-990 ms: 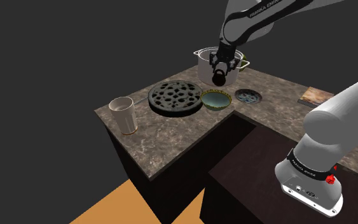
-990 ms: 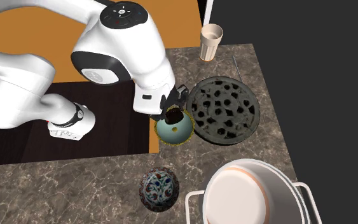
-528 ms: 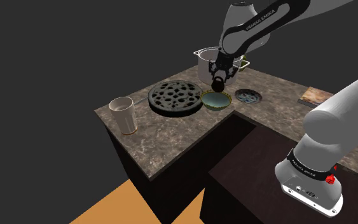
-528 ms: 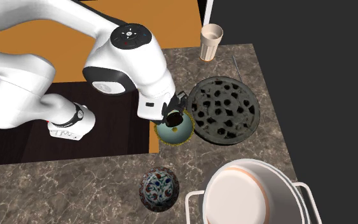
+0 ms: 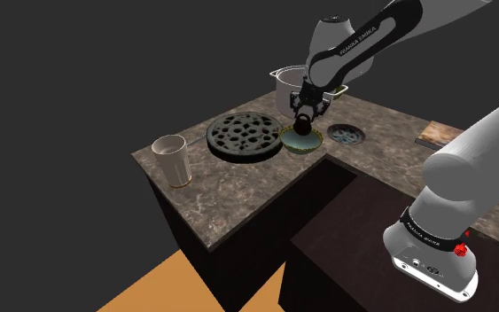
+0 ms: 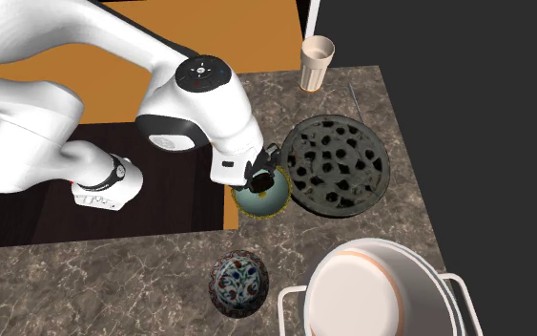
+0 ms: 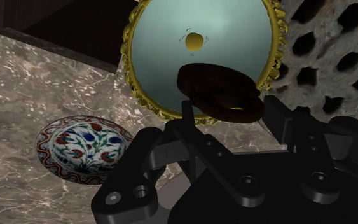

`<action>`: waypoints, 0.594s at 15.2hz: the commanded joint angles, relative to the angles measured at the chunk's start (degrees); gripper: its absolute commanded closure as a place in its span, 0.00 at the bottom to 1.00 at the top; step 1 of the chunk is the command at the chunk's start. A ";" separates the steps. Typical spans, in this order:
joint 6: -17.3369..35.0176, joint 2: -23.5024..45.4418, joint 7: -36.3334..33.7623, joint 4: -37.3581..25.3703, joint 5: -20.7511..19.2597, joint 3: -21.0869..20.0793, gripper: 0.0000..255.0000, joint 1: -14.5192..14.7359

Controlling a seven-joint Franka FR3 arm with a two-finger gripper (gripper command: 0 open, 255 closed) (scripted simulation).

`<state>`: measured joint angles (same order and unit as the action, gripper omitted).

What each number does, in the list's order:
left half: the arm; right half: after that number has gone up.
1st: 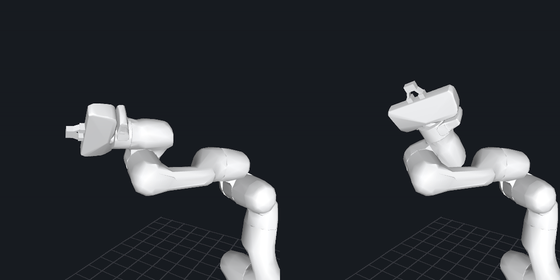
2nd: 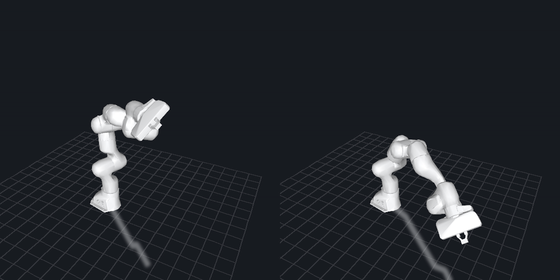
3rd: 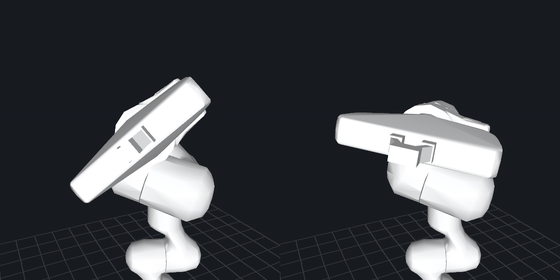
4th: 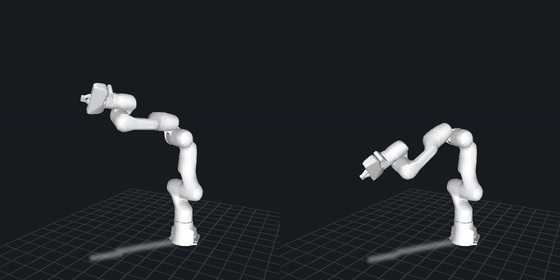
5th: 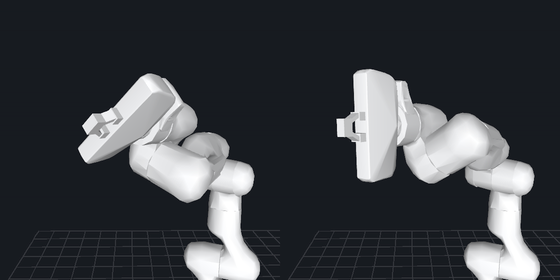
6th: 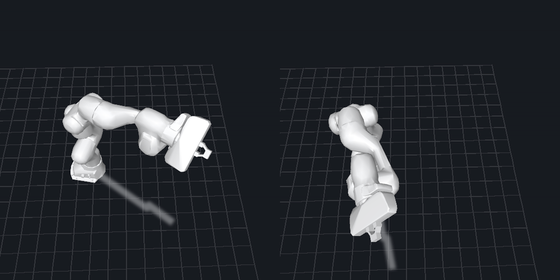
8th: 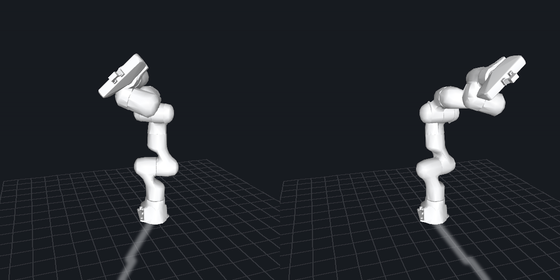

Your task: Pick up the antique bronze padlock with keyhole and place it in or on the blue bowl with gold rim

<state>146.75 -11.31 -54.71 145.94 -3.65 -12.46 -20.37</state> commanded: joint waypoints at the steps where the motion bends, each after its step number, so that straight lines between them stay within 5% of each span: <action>1: 0.14 0.09 -0.04 0.03 -0.04 -0.01 1.00 -0.02; 4: 0.14 0.09 -0.04 0.03 -0.05 -0.01 1.00 -0.02; 5: 0.14 0.09 -0.04 0.03 -0.04 -0.01 0.00 -0.02; 9: 0.14 0.09 -0.04 0.03 -0.04 -0.01 0.00 -0.02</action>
<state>146.89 -11.22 -54.75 145.97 -3.69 -12.47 -20.39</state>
